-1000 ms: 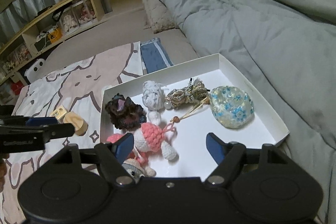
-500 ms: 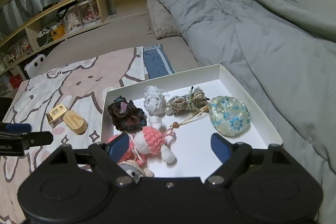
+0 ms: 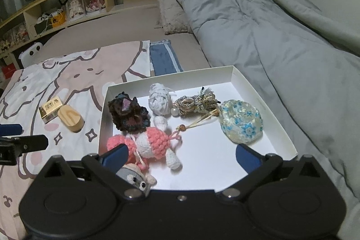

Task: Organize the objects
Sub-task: 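Withdraw both tools and move toward the yellow tissue pack and wooden block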

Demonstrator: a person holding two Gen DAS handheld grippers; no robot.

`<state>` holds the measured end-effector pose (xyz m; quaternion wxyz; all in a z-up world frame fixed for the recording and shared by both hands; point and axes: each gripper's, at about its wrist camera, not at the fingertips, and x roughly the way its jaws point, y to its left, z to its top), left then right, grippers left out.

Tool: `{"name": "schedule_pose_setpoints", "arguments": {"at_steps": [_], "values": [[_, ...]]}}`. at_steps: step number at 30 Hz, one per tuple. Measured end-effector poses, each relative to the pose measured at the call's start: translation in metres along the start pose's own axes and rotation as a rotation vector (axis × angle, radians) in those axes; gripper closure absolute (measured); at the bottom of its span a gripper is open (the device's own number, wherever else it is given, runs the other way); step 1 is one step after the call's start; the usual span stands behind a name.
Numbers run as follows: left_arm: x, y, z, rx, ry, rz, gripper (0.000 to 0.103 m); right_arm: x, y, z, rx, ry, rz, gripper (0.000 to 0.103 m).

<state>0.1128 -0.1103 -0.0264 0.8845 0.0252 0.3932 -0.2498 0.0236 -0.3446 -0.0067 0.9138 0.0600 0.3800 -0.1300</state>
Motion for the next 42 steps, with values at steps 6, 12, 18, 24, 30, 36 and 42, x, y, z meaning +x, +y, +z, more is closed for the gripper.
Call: {"name": "schedule_pose_setpoints", "arguments": {"at_steps": [6, 12, 18, 24, 30, 36, 42], "values": [[0.0, 0.01, 0.0, -0.021, -0.006, 0.013, 0.0, 0.005, 0.001, 0.0, 0.011, -0.002, -0.009, 0.0], [0.001, 0.029, -0.001, -0.053, -0.009, 0.045, 0.0, 0.017, 0.006, 0.0, 0.042, -0.018, 0.0, 0.0], [0.002, 0.052, -0.002, -0.098, -0.016, 0.078, 0.0, 0.029, 0.023, 0.003, 0.044, -0.03, 0.044, 0.0], [-0.002, 0.075, -0.002, -0.131, -0.031, 0.131, 0.0, 0.037, 0.046, 0.009, 0.024, -0.073, 0.118, 0.0], [-0.003, 0.096, -0.002, -0.171, -0.043, 0.176, 0.0, 0.047, 0.07, 0.014, 0.018, -0.101, 0.177, 0.0], [-0.002, 0.113, -0.002, -0.21, -0.058, 0.221, 0.0, 0.059, 0.097, 0.015, -0.028, -0.127, 0.186, 0.0], [0.004, 0.128, -0.003, -0.249, -0.081, 0.243, 0.0, 0.069, 0.119, 0.014, -0.065, -0.155, 0.224, 0.0]]}}
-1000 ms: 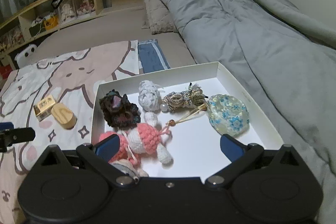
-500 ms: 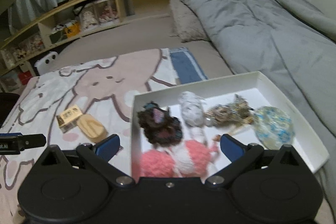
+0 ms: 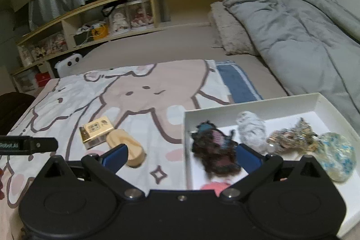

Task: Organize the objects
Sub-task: 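Withdraw both tools and move toward the yellow tissue pack and wooden block, then grasp the yellow tissue pack with the left tool while the right tool grasps the oval wooden block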

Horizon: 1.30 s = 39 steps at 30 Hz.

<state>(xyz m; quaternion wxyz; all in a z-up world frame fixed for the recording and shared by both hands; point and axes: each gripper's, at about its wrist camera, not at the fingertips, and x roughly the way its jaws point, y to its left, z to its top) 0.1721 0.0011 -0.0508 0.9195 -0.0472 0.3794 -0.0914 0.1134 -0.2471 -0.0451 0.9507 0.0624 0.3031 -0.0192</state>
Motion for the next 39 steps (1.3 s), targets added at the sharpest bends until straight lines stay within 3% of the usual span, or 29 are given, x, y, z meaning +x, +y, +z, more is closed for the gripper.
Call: {"name": "schedule_pose_setpoints", "arguments": {"at_steps": [10, 19, 25, 30, 39], "values": [[0.019, 0.011, 0.0, -0.058, -0.006, 0.007, 0.0, 0.031, 0.044, -0.008, -0.126, -0.077, 0.053, 0.0], [0.054, 0.024, 0.008, -0.135, 0.011, -0.015, 0.0, 0.075, 0.061, -0.015, -0.148, 0.005, 0.119, 0.0], [0.075, 0.021, 0.023, -0.092, -0.039, -0.034, 0.0, 0.097, 0.065, -0.021, -0.145, 0.034, 0.125, 0.002], [0.093, 0.015, 0.033, -0.055, -0.068, -0.089, 0.0, 0.108, 0.061, -0.022, -0.146, 0.043, 0.139, 0.012], [0.128, 0.006, 0.043, 0.016, -0.065, -0.201, 0.0, 0.11, 0.07, -0.032, -0.289, 0.021, 0.106, 0.018]]}}
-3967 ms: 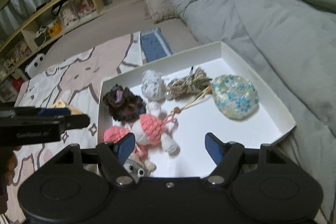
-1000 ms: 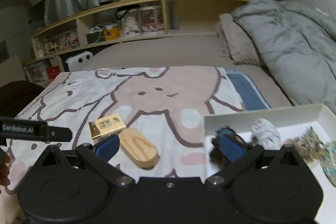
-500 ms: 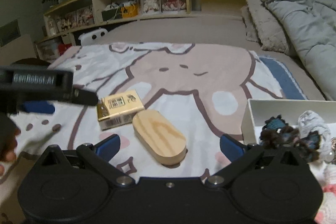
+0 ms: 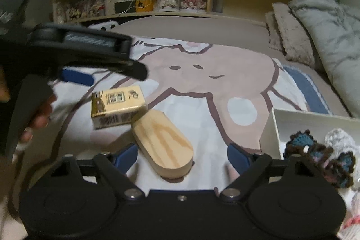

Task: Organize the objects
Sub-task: 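Grasp the yellow tissue pack with the left tool while the right tool grasps the oval wooden block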

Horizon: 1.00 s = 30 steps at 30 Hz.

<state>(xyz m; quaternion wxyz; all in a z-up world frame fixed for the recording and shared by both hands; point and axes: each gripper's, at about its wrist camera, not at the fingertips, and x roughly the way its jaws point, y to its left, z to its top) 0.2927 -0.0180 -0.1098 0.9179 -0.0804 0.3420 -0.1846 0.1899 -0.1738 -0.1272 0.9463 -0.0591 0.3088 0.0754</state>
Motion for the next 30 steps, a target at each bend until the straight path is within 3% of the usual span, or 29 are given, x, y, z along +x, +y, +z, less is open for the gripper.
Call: {"name": "schedule_pose_setpoints", "arguments": {"at_steps": [7, 16, 20, 23, 27, 28, 30], "values": [[-0.001, -0.006, -0.001, 0.097, 0.09, -0.101, 0.0, 0.002, 0.0, 0.0, -0.072, 0.032, -0.065, 0.022], [-0.006, 0.001, -0.008, 0.198, 0.088, -0.016, 0.0, 0.001, 0.008, 0.002, -0.18, 0.086, -0.232, 0.022], [0.002, 0.001, -0.005, 0.235, 0.12, -0.044, 0.0, 0.001, 0.01, 0.002, -0.207, 0.101, -0.257, 0.024], [0.005, -0.007, -0.011, 0.358, 0.143, -0.061, 0.002, 0.001, 0.008, 0.001, -0.194, 0.096, -0.247, 0.024], [0.007, -0.01, -0.018, 0.439, 0.197, -0.088, 0.023, 0.0, 0.004, 0.004, -0.169, 0.092, -0.23, 0.024], [0.006, -0.009, -0.02, 0.437, 0.206, -0.097, 0.035, -0.001, 0.003, 0.004, -0.163, 0.092, -0.229, 0.024], [0.005, -0.011, -0.024, 0.458, 0.221, -0.078, 0.049, -0.001, 0.002, 0.004, -0.153, 0.09, -0.226, 0.024]]}}
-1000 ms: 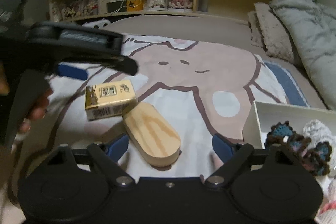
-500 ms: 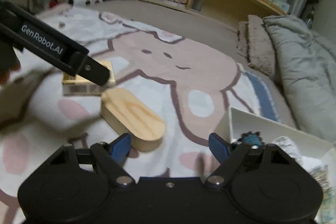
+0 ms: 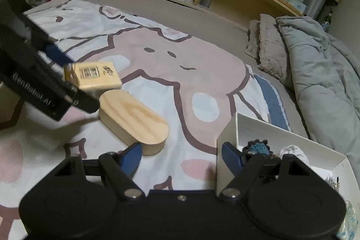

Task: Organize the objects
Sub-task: 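Grasp the yellow tissue pack with the left tool while the right tool grasps the oval wooden block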

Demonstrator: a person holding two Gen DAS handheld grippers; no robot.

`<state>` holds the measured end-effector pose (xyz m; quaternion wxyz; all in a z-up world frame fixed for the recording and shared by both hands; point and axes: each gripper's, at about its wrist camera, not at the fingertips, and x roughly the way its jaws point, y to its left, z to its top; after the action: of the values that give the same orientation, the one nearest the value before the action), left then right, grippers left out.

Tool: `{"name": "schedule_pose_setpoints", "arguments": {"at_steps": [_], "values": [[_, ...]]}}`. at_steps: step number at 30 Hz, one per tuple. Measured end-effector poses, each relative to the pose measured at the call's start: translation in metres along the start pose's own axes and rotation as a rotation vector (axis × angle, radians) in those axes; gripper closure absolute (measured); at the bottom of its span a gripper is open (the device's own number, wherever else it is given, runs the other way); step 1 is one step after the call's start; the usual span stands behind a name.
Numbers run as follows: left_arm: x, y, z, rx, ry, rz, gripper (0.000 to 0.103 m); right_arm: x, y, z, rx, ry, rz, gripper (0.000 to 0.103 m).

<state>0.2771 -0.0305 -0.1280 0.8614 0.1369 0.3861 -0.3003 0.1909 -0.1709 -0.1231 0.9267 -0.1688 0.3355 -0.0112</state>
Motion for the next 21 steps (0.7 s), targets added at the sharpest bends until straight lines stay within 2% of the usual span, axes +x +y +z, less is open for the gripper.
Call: {"name": "schedule_pose_setpoints", "arguments": {"at_steps": [2, 9, 12, 15, 18, 21], "values": [[-0.001, -0.003, -0.003, 0.018, 0.005, 0.025, 0.049, -0.001, -0.001, 0.001, 0.011, 0.002, 0.002, 0.024], [-0.016, -0.001, -0.013, -0.053, 0.017, 0.067, 0.05, -0.02, -0.005, 0.011, 0.098, -0.028, 0.051, 0.023], [-0.028, 0.003, -0.02, -0.084, 0.047, 0.08, 0.05, -0.023, -0.005, 0.019, 0.189, -0.04, 0.12, 0.019], [-0.042, 0.008, -0.03, -0.101, 0.079, 0.09, 0.05, -0.019, -0.003, 0.024, 0.288, -0.038, 0.164, 0.012], [-0.054, 0.012, -0.04, -0.118, 0.098, 0.098, 0.05, -0.008, 0.001, 0.027, 0.403, -0.002, 0.17, 0.006], [-0.063, 0.014, -0.049, -0.124, 0.101, 0.114, 0.048, 0.008, 0.004, 0.026, 0.521, 0.052, 0.14, 0.001]]}}
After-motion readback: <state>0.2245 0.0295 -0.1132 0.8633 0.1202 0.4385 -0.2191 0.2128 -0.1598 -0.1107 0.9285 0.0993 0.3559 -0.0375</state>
